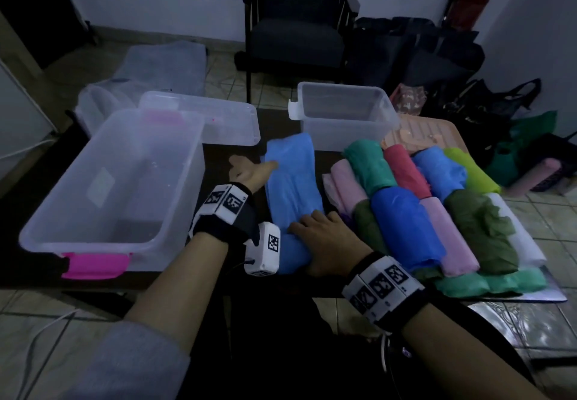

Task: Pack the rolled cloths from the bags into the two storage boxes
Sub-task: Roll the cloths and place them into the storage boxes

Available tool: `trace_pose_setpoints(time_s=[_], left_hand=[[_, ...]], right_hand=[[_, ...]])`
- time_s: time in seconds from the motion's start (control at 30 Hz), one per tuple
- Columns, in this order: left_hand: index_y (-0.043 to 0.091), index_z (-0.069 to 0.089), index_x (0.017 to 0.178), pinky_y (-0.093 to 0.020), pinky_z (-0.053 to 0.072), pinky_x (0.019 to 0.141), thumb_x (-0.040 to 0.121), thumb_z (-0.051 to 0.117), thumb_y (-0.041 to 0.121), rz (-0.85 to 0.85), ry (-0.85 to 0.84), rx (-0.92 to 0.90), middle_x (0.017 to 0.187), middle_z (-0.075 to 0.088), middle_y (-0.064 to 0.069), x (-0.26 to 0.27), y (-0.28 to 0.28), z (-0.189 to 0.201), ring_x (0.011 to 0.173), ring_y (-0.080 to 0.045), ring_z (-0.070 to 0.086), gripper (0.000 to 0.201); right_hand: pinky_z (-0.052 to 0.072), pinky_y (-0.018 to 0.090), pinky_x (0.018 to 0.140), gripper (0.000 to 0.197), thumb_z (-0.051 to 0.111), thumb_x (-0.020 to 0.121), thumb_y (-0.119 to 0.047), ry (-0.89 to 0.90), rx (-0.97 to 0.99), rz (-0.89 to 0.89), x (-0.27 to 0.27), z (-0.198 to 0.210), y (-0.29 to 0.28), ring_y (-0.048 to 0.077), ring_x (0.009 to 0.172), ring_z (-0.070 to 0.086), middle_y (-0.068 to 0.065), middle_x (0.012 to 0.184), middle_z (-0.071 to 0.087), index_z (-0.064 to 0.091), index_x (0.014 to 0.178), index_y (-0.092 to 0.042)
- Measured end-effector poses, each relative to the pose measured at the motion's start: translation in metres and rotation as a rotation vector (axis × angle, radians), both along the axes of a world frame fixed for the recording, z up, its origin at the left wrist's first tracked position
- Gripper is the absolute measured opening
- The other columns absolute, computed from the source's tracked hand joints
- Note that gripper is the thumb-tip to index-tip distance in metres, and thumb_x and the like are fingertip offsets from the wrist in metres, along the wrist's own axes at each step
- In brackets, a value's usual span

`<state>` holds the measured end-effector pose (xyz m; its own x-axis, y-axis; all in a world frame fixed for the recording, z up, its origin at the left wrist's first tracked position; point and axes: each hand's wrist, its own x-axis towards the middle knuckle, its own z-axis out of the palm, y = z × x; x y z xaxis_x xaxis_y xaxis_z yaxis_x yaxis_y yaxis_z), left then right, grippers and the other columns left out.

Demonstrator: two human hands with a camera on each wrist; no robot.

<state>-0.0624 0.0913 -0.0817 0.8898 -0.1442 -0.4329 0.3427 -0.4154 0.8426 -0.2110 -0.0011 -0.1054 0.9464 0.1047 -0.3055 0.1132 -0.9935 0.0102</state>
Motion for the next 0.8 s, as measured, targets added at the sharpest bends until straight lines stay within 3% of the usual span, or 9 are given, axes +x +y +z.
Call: trace_pose_setpoints(time_s=[0.07, 0.13, 0.2, 0.3, 0.4, 0.5, 0.6, 0.73, 0.8], left_hand=[[-0.007, 0.017, 0.142, -0.041, 0.043, 0.100, 0.082, 0.069, 0.030, -0.106, 0.014, 0.163, 0.143, 0.035, -0.020, -0.003, -0.001, -0.009, 0.128, -0.034, 0.041, 0.087], [-0.006, 0.033, 0.136, -0.038, 0.048, 0.092, 0.083, 0.070, 0.029, -0.214, 0.059, 0.189, 0.135, 0.046, -0.016, -0.008, -0.003, -0.016, 0.120, -0.031, 0.051, 0.074], [-0.003, 0.042, 0.131, -0.033, 0.046, 0.084, 0.085, 0.069, 0.024, -0.255, 0.102, 0.152, 0.132, 0.051, -0.013, -0.014, -0.008, -0.018, 0.118, -0.028, 0.053, 0.060], [0.000, 0.043, 0.134, -0.031, 0.041, 0.095, 0.086, 0.067, 0.018, -0.318, 0.141, 0.095, 0.136, 0.050, -0.012, -0.019, -0.013, -0.019, 0.125, -0.027, 0.048, 0.056], [-0.006, 0.050, 0.127, -0.039, 0.044, 0.100, 0.085, 0.065, 0.003, -0.263, 0.177, -0.078, 0.130, 0.055, -0.018, -0.019, -0.018, -0.018, 0.119, -0.031, 0.054, 0.046], [-0.005, 0.048, 0.128, -0.045, 0.045, 0.097, 0.086, 0.055, -0.010, -0.153, 0.175, -0.249, 0.127, 0.056, -0.019, -0.012, -0.020, -0.002, 0.116, -0.035, 0.054, 0.043], [-0.003, 0.049, 0.128, -0.050, 0.048, 0.094, 0.081, 0.062, -0.007, -0.105, 0.137, -0.285, 0.123, 0.058, -0.021, 0.003, -0.021, 0.019, 0.110, -0.035, 0.058, 0.049], [-0.001, 0.057, 0.118, -0.045, 0.053, 0.082, 0.080, 0.069, 0.002, -0.068, 0.043, -0.343, 0.110, 0.065, -0.014, 0.018, -0.018, 0.043, 0.093, -0.030, 0.065, 0.041], [-0.003, 0.059, 0.117, -0.045, 0.053, 0.085, 0.077, 0.070, -0.001, -0.036, -0.038, -0.324, 0.111, 0.065, -0.015, 0.025, -0.016, 0.048, 0.094, -0.030, 0.065, 0.041]], right_hand=[[0.026, 0.041, 0.096, 0.079, 0.067, 0.075, -0.046, 0.144, 0.068, -0.033, 0.001, 0.008, -0.002, 0.026, 0.123, 0.034, 0.006, 0.130, 0.041, 0.030, 0.141, -0.023], [0.025, 0.042, 0.101, 0.080, 0.065, 0.079, -0.047, 0.223, 0.136, -0.064, 0.002, 0.014, -0.004, 0.026, 0.127, 0.031, 0.007, 0.134, 0.039, 0.025, 0.144, -0.023], [0.025, 0.043, 0.100, 0.076, 0.064, 0.080, -0.046, 0.211, 0.088, -0.030, 0.003, 0.016, -0.003, 0.026, 0.126, 0.031, 0.007, 0.132, 0.040, 0.029, 0.143, -0.022], [0.029, 0.042, 0.093, 0.067, 0.068, 0.075, -0.045, 0.147, 0.006, 0.042, 0.000, 0.013, 0.001, 0.026, 0.119, 0.036, 0.007, 0.121, 0.045, 0.044, 0.132, -0.018], [0.032, 0.040, 0.090, 0.067, 0.071, 0.073, -0.042, 0.126, 0.067, 0.057, -0.003, 0.010, 0.001, 0.026, 0.116, 0.042, 0.006, 0.119, 0.048, 0.043, 0.129, -0.018], [0.035, 0.038, 0.088, 0.062, 0.069, 0.075, -0.034, 0.080, 0.118, 0.051, -0.005, 0.008, 0.002, 0.026, 0.115, 0.049, 0.005, 0.120, 0.053, 0.041, 0.128, -0.018], [0.034, 0.038, 0.085, 0.060, 0.066, 0.077, -0.030, -0.001, 0.088, 0.078, -0.001, 0.012, 0.002, 0.026, 0.115, 0.046, 0.006, 0.122, 0.050, 0.042, 0.130, -0.017], [0.033, 0.037, 0.088, 0.061, 0.068, 0.074, -0.033, -0.051, 0.088, 0.049, 0.007, 0.012, 0.004, 0.025, 0.116, 0.044, 0.003, 0.122, 0.048, 0.044, 0.128, -0.021], [0.033, 0.037, 0.089, 0.058, 0.068, 0.073, -0.035, -0.028, 0.097, 0.058, 0.007, 0.005, 0.006, 0.025, 0.116, 0.045, 0.003, 0.121, 0.047, 0.047, 0.127, -0.023]])
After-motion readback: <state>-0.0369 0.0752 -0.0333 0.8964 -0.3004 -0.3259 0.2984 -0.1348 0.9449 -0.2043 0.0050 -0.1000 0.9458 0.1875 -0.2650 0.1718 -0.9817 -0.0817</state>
